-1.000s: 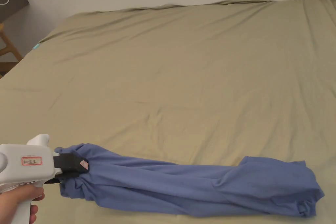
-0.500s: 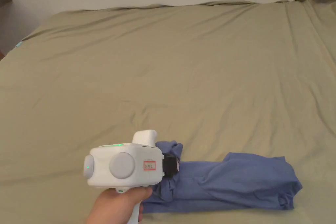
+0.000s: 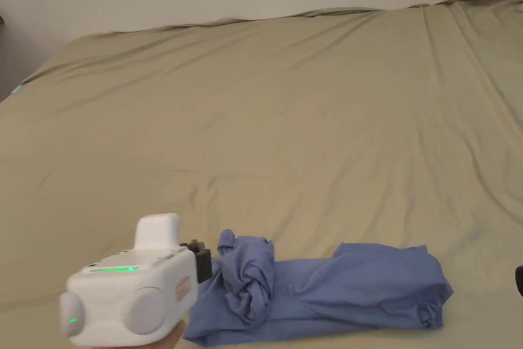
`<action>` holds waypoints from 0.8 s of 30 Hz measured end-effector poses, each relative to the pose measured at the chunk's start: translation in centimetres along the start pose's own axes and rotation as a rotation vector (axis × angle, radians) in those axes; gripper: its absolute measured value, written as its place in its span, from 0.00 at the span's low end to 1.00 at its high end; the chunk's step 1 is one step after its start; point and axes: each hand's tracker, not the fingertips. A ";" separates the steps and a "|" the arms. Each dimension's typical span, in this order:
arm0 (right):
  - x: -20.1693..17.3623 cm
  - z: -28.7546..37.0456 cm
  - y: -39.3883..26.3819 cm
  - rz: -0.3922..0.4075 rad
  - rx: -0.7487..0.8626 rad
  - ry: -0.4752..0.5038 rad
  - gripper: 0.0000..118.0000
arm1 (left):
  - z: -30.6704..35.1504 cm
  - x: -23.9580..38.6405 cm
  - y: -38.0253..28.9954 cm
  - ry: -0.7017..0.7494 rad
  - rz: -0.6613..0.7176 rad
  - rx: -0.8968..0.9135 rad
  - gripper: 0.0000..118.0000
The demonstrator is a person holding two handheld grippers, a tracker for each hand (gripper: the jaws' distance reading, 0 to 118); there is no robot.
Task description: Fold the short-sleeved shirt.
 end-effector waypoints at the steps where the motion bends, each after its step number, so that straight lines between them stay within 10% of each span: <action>1: -0.1 0.1 -0.1 0.006 -0.003 0.007 0.02 | -1.1 1.1 -0.5 -0.053 0.008 -0.042 0.14; 14: -0.9 1.6 -0.4 0.017 -0.003 0.037 0.02 | -3.3 18.5 -4.5 -0.466 -0.048 -0.152 0.14; 21: -1.1 2.1 0.1 0.033 0.041 0.118 0.02 | 2.3 4.5 -1.8 -0.814 0.275 -0.025 0.14; 24: -1.2 1.7 0.1 0.027 0.039 0.164 0.02 | 1.5 -4.0 -1.7 -0.893 0.345 -0.035 1.00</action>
